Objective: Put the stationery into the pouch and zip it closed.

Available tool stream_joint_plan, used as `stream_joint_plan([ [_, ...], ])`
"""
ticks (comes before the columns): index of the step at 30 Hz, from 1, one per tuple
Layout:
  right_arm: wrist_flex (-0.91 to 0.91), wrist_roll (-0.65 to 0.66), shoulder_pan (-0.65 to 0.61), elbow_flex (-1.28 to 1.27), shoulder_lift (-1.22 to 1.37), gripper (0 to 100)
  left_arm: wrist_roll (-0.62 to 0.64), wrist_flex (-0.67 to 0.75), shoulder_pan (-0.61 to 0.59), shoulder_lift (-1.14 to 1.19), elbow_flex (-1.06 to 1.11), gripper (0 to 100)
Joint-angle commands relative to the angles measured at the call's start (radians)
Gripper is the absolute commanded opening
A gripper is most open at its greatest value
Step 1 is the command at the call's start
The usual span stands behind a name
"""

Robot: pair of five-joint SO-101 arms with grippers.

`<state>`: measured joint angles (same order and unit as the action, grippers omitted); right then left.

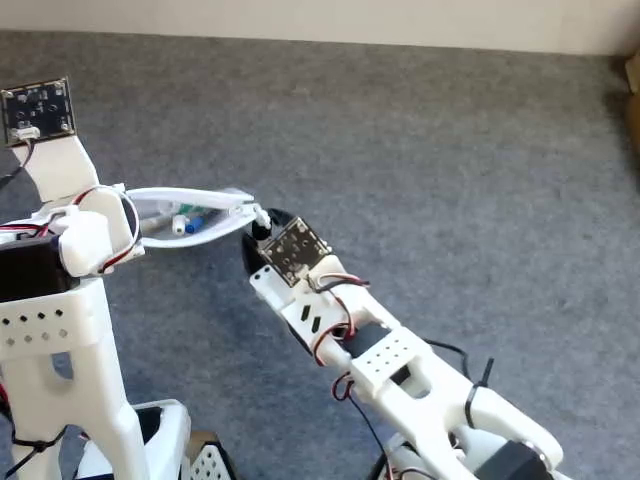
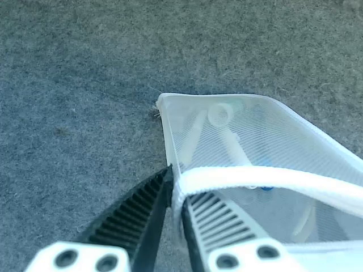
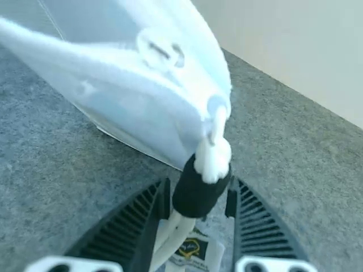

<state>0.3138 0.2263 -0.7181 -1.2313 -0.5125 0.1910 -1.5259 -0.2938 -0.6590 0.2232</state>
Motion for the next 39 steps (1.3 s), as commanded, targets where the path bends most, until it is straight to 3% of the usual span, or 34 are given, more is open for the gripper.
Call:
stream_joint_plan([
  [1,0.077,0.018,0.015,0.071,0.001,10.9,-0.009,0.002,0.021,-0.019,-0.012,1],
  [5,0.127,0.104,0.01,0.07,-0.035,3.9,-0.009,0.002,0.021,-0.019,-0.012,1],
  [19,0.082,0.109,0.005,-0.084,-0.249,0.5,-0.009,0.009,0.021,-0.019,0.01,1],
  [31,-0.611,0.106,-0.058,-0.071,-0.653,0.5,-0.009,0.009,0.025,-0.019,0.005,1],
  [39,-1.058,0.051,-0.085,0.056,-0.693,0.5,-0.012,0.023,0.027,-0.019,0.005,1],
])
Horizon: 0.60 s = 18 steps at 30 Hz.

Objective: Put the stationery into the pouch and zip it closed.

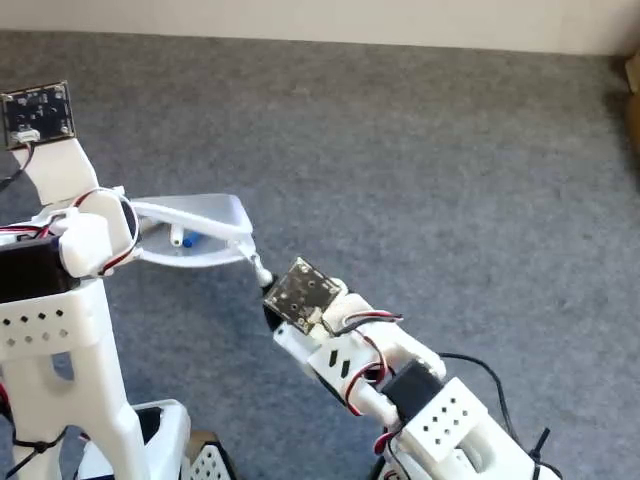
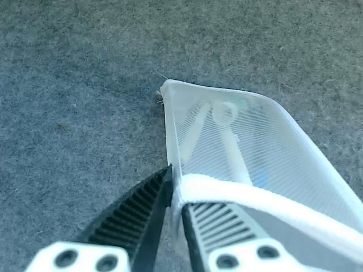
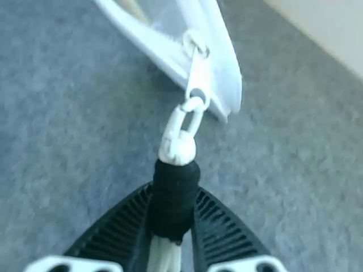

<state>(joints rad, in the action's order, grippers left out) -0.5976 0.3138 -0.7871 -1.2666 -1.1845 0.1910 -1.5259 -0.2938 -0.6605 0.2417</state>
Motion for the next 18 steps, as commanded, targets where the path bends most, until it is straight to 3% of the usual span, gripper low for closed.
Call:
stream_joint_plan([
  [1,-0.18,-0.055,-0.016,0.104,-0.024,0.5,-0.031,0.023,0.027,-0.018,-0.013,1],
  [7,-0.314,-0.064,-0.045,0.124,-0.024,0.5,-0.069,0.035,0.085,-0.018,-0.015,1],
  [18,-0.489,-0.009,-0.193,0.124,-0.025,0.5,-0.292,0.035,0.317,-0.018,-0.073,1],
])
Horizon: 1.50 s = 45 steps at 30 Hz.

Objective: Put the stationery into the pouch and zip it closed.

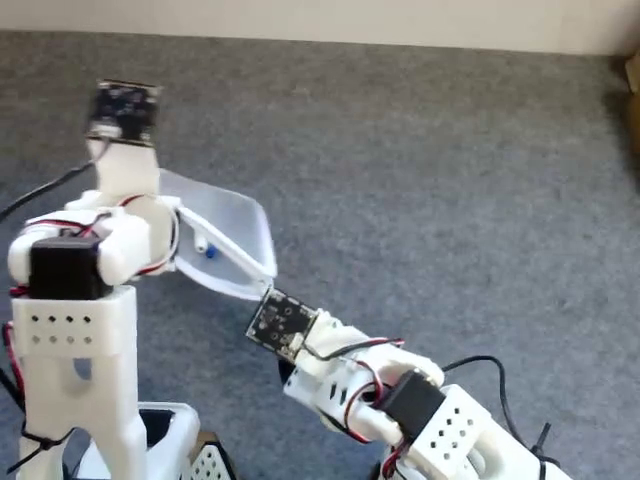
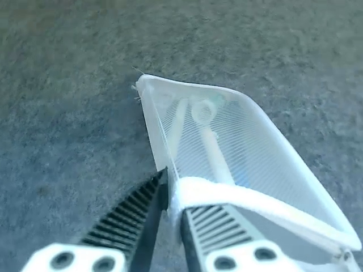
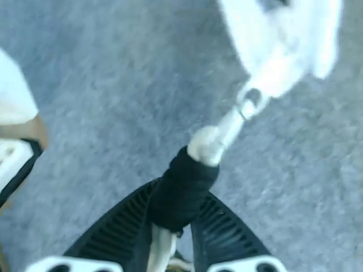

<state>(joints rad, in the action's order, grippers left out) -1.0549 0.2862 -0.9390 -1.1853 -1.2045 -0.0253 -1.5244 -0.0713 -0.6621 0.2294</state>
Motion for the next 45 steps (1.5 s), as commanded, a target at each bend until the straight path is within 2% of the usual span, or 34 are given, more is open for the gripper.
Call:
stream_joint_plan([
  [1,-0.031,0.018,-0.051,0.042,-0.005,0.5,-0.1,0.034,0.113,-0.016,-0.059,1],
  [4,-0.033,0.018,-0.085,0.039,-0.005,0.5,-0.16,0.034,0.171,-0.016,-0.056,7],
  [7,-0.064,0.018,-0.114,0.039,-0.005,0.5,-0.167,0.035,0.213,-0.016,-0.062,17],
  [10,-0.108,0.018,-0.142,0.048,-0.005,0.5,-0.167,0.092,0.239,-0.016,-0.062,23],
  [13,-0.114,0.018,-0.151,0.047,-0.005,0.5,-0.218,0.146,0.288,-0.016,-0.058,23],
  [17,-0.116,0.018,-0.151,0.041,-0.005,0.5,-0.301,0.155,0.426,-0.016,-0.054,23],
  [24,-0.116,0.018,-0.151,0.039,-0.005,0.5,-0.302,0.157,0.664,-0.008,-0.058,23],
  [31,-0.116,0.018,-0.15,0.039,-0.005,0.5,-0.302,0.157,0.799,-0.008,-0.062,23],
  [37,-0.116,0.017,-0.145,0.039,-0.005,0.5,-0.295,0.149,0.799,-0.016,-0.124,23],
  [40,-0.12,0.012,-0.136,0.048,-0.005,0.5,-0.292,0.141,0.753,-0.016,-0.203,23],
  [45,-0.237,0.012,-0.045,0.11,-0.035,0.5,-0.247,0.04,0.65,-0.016,-0.34,23],
])
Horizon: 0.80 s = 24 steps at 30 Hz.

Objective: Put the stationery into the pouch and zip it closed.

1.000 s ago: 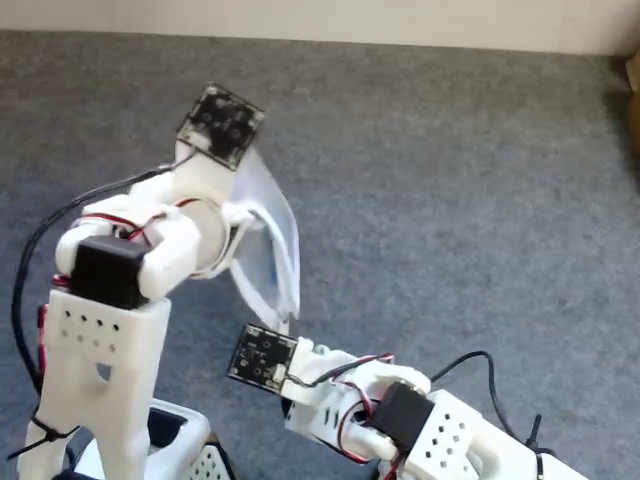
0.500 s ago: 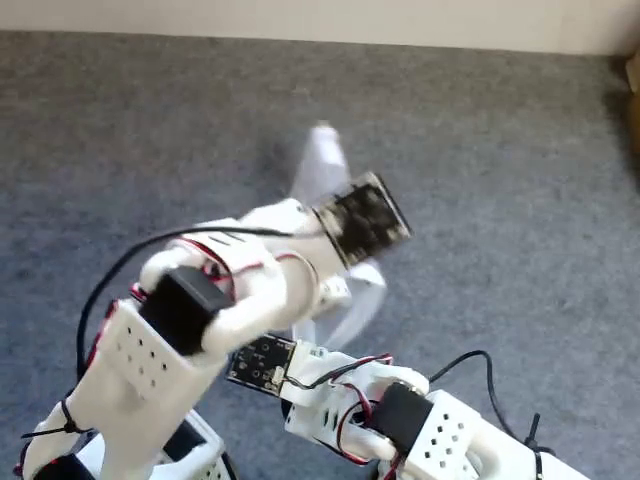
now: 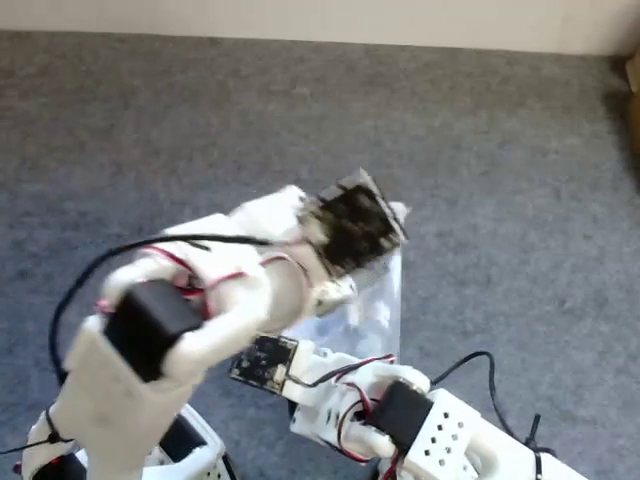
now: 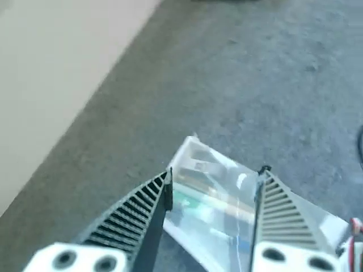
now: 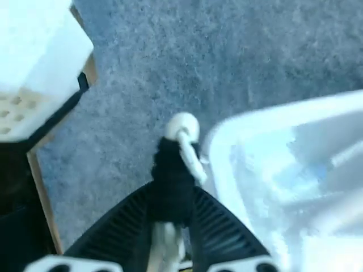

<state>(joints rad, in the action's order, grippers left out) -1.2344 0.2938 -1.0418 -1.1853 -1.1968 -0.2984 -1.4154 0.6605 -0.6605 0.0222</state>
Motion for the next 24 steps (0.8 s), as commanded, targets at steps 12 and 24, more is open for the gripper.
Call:
stream_joint_plan([
  [12,-0.229,0.009,0.179,0.252,-0.407,0.5,-0.049,-0.273,-0.286,-0.018,-0.226,23],
  [24,-0.177,0.081,0.458,0.351,-0.421,0.5,-0.181,-0.325,-0.294,-0.018,-0.099,23],
])
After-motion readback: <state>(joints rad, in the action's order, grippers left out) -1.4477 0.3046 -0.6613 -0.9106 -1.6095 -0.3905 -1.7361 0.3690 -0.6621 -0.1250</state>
